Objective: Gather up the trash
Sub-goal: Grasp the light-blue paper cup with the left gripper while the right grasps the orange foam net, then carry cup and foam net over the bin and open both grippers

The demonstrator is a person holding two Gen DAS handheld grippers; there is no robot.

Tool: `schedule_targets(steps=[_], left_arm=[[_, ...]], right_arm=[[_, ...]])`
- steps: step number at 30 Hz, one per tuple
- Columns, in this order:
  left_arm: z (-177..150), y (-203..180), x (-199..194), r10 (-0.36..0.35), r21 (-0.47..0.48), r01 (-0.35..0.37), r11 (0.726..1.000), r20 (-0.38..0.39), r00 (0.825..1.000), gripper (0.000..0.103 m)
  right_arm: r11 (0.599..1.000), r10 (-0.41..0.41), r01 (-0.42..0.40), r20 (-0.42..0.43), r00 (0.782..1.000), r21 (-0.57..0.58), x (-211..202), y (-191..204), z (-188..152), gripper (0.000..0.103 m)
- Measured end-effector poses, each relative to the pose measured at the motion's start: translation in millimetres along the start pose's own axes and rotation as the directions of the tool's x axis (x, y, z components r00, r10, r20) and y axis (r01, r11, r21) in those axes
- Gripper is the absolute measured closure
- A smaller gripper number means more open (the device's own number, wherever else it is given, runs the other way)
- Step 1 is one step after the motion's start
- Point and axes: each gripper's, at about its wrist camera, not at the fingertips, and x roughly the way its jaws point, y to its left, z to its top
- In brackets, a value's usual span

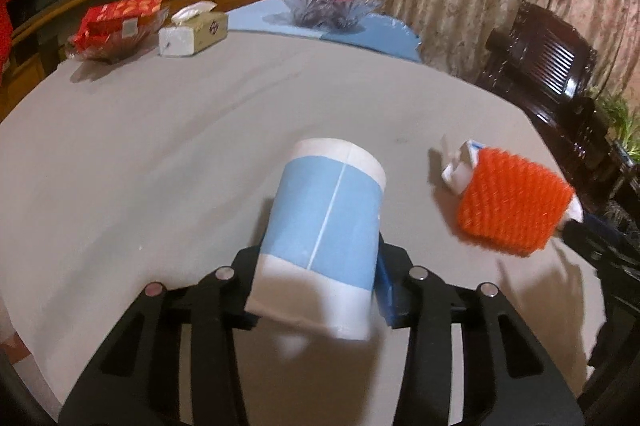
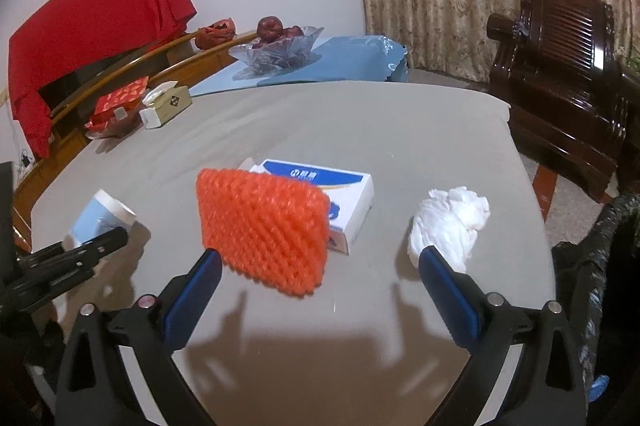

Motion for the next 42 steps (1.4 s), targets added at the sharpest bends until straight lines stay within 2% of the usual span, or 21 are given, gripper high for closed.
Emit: schedule_targets(steps=[3,6,12,13,14,16,27,42], left_arm=[[3.5,-6.8,-3.3,-0.018,0.008,0.018,1.000,0.007,1.000,0.062],[4.2,-13.5,-6.6,-0.028,0.015,0.027,1.000,0.016,0.999,0.062],[6.6,-18.1,-6.0,-0.046,0.008,0.046,0.999,0.009,0.999,0.062],[6.6,-18.6,-6.1,-0.046,0.008,0.046,0.999,0.008,0.999,0.061],[6.8,-18.7,-6.2,-0.046,0.008,0.046,0.999,0.008,0.999,0.061],[7.3,-19.4,-6.8,-0.046,0.006,0.046,0.999,0.011,0.999,0.061],[9.6,-39.6,-32.1,-0.066,0.032,0.065,0.997,0.044,0.997,0.061],[5.9,-88.2,-91.4,-0.151,0.088,0.142,0.986,0.105,0.983,0.061]], right_arm=[[1.000,0.009,-0.009,-0.005,1.000,-0.007,8.9,-0.1,6.8,0.009],[0.999,0.018,-0.019,-0.034,0.999,-0.029,22.1,2.8,10.2,0.018],[0.997,0.060,-0.063,-0.075,0.995,-0.046,36.2,9.0,9.7,0.051],[0.996,0.065,-0.069,-0.074,0.995,-0.051,34.7,9.7,9.3,0.061],[0.995,0.072,-0.076,-0.076,0.995,-0.057,33.3,10.7,8.9,0.067],[0.994,0.085,-0.090,-0.077,0.993,-0.066,28.8,11.5,7.4,0.075],[0.991,0.121,-0.123,-0.034,0.992,-0.047,-17.7,17.6,2.3,0.077],[0.997,0.072,-0.070,0.073,0.995,-0.037,-106.8,10.8,6.9,0.077]])
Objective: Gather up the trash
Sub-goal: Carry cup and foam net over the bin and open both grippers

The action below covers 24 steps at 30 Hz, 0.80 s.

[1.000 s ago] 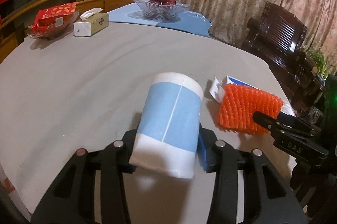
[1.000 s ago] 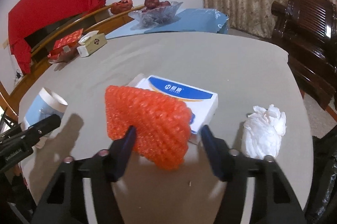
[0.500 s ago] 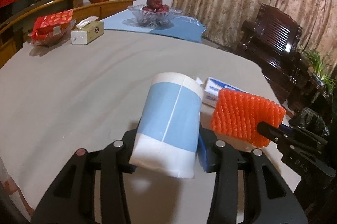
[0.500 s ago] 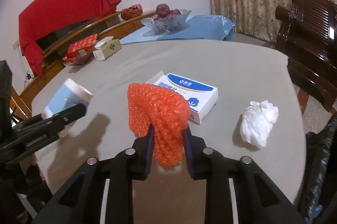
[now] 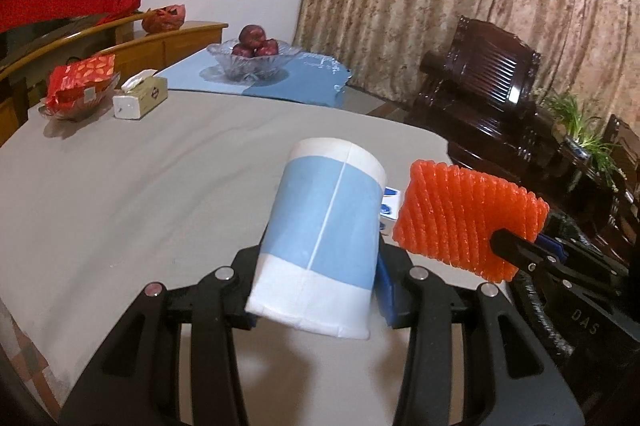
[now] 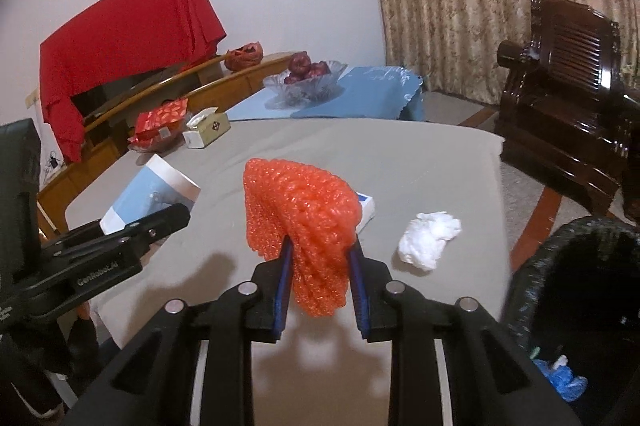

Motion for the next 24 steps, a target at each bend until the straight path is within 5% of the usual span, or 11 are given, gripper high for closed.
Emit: schedule_targets(steps=[24], left_arm=[[-12.6,-53.7,-36.7,-0.040,0.077,0.039,0.996,0.011,0.999,0.059]], right_arm=[[0.997,-0.071,0.068,0.079,0.994,0.034,-76.8,-26.6,-9.4,0.077]])
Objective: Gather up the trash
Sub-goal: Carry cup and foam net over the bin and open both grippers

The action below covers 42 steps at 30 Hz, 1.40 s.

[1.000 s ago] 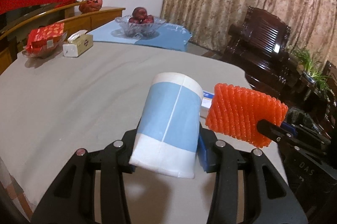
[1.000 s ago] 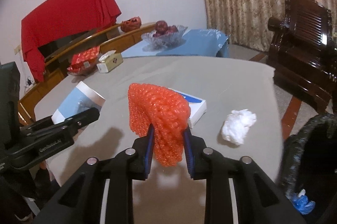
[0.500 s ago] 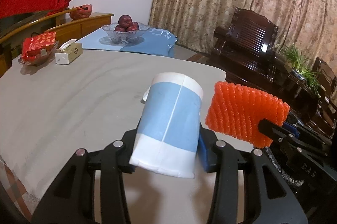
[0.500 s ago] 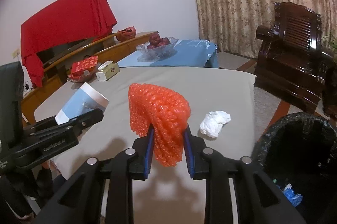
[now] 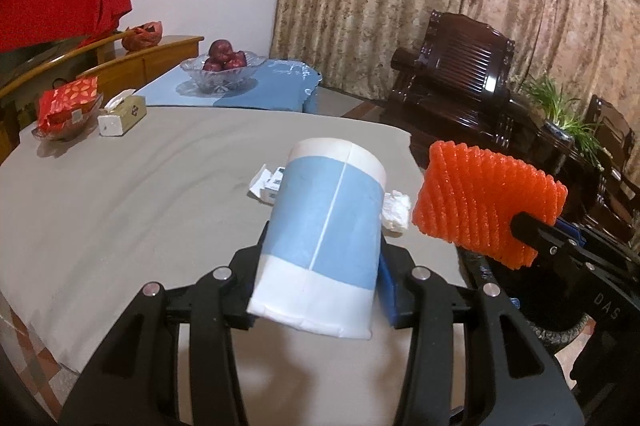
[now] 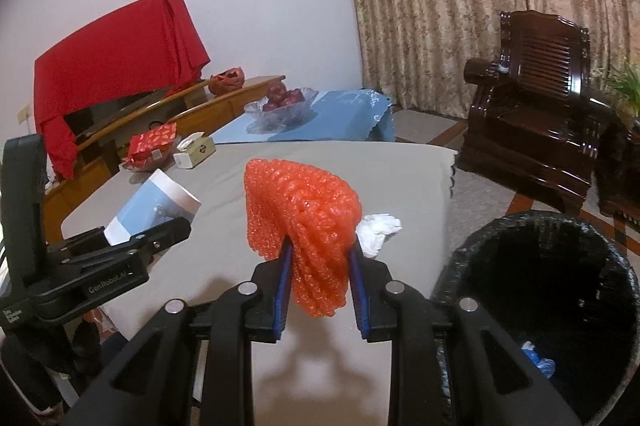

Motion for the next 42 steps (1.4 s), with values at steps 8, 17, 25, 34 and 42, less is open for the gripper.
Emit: schedule_targets(steps=[8,17,25,34,42], left_arm=[[1.0,-28.2,-2.0,-0.036,0.029,0.036,0.999,0.005,0.999,0.059],[3.9,-70.1,7.6,-0.101,0.066,0.101,0.993,-0.003,0.995,0.058],[-6.1,-110.6,24.5,-0.163,0.115,0.167,0.979,-0.045,0.986,0.058],[-11.2,-151.7,47.9,-0.213,0.148,0.221,0.964,-0.071,0.974,0.058],[-14.6,-205.1,73.3,-0.278,0.188,0.291,0.938,-0.095,0.956,0.058]], right_arm=[[0.998,-0.054,0.054,0.019,0.998,0.024,-22.8,-25.3,-2.3,0.077],[0.987,-0.151,0.149,0.033,0.988,0.054,-48.6,-64.8,-0.9,0.077],[0.968,-0.239,0.237,0.027,0.971,0.081,-65.1,-101.2,-8.5,0.077],[0.941,-0.319,0.316,0.006,0.948,0.120,-76.4,-141.8,-25.0,0.077],[0.915,-0.368,0.365,-0.016,0.930,0.173,-81.0,-177.0,-37.1,0.077]])
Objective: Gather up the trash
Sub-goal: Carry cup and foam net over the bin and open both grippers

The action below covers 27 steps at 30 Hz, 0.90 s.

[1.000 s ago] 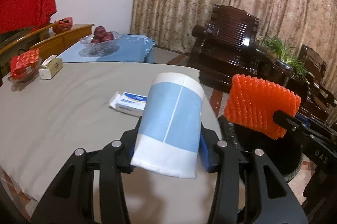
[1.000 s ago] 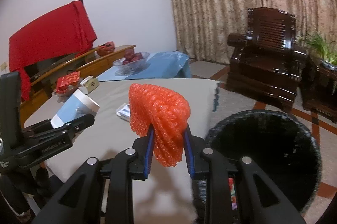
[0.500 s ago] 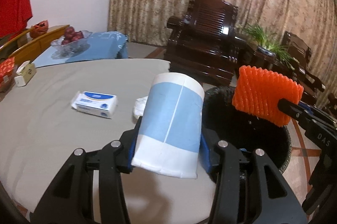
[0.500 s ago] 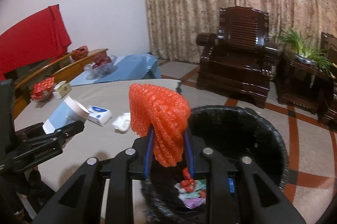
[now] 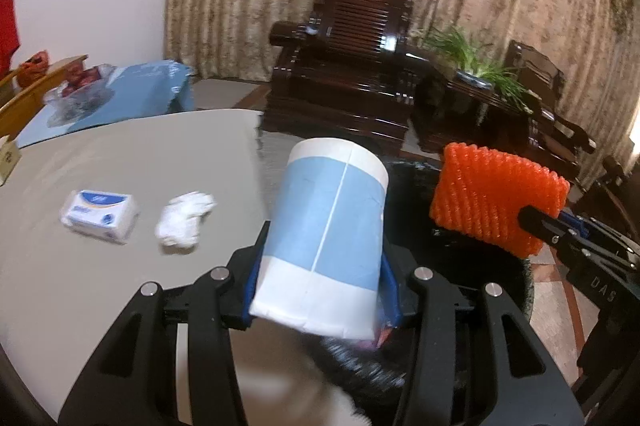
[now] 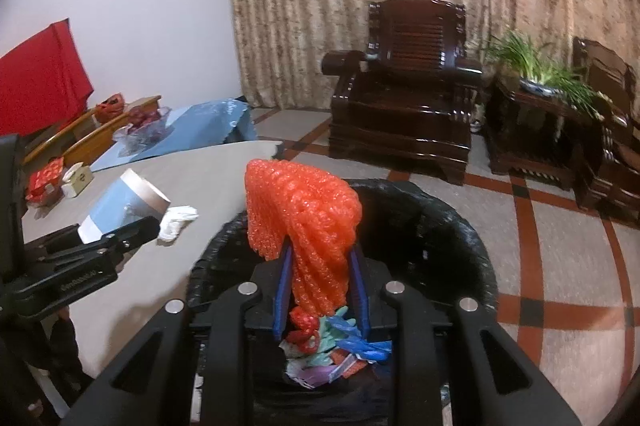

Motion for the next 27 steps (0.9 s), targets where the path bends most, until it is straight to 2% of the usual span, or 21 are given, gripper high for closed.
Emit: schedule_targets(steps=[7,15,17,18,19,21,23,24,26,27], left_arm=[[4.3,-28.4,32.6,-0.037,0.026,0.038,0.999,-0.017,0.999,0.058],[-1.7,-48.2,65.8,-0.056,0.047,0.059,0.997,-0.055,0.997,0.058],[-3.7,-50.8,73.6,-0.066,0.045,0.069,0.997,-0.074,0.995,0.053],[-4.7,-51.6,78.6,-0.074,0.043,0.078,0.996,-0.088,0.993,0.050],[-6.7,-53.1,82.4,-0.086,0.038,0.090,0.995,-0.102,0.991,0.042],[-8.3,-53.9,85.6,-0.102,0.036,0.107,0.994,-0.114,0.988,0.038],[-9.5,-53.4,87.0,-0.102,0.045,0.108,0.993,-0.116,0.988,0.033],[-10.3,-51.4,86.8,-0.100,0.046,0.106,0.993,-0.117,0.988,0.032],[-10.3,-43.7,82.1,-0.099,0.039,0.104,0.994,-0.106,0.989,0.026],[-9.1,-40.2,79.5,-0.096,0.035,0.100,0.994,-0.098,0.991,0.023]], right_arm=[[0.999,-0.050,0.051,-0.023,0.998,0.021,13.4,-27.5,-6.2,0.077],[0.995,-0.067,0.070,-0.046,0.997,0.065,27.5,-51.9,-14.5,0.077],[0.995,-0.068,0.071,-0.055,0.996,0.066,31.9,-55.1,-15.0,0.074],[0.995,-0.074,0.078,-0.063,0.995,0.061,35.5,-56.3,-16.1,0.069],[0.994,-0.083,0.087,-0.069,0.994,0.059,37.9,-57.3,-16.8,0.058],[0.992,-0.103,0.108,-0.082,0.991,0.059,41.6,-60.5,-20.2,0.053],[0.990,-0.120,0.127,-0.090,0.989,0.066,42.2,-64.3,-23.9,0.034],[0.989,-0.124,0.131,-0.087,0.988,0.070,41.0,-65.1,-24.8,0.029],[0.987,-0.135,0.140,-0.068,0.989,0.075,34.7,-65.9,-26.7,0.011],[0.987,-0.136,0.140,-0.059,0.989,0.076,32.3,-65.7,-26.8,0.008]])
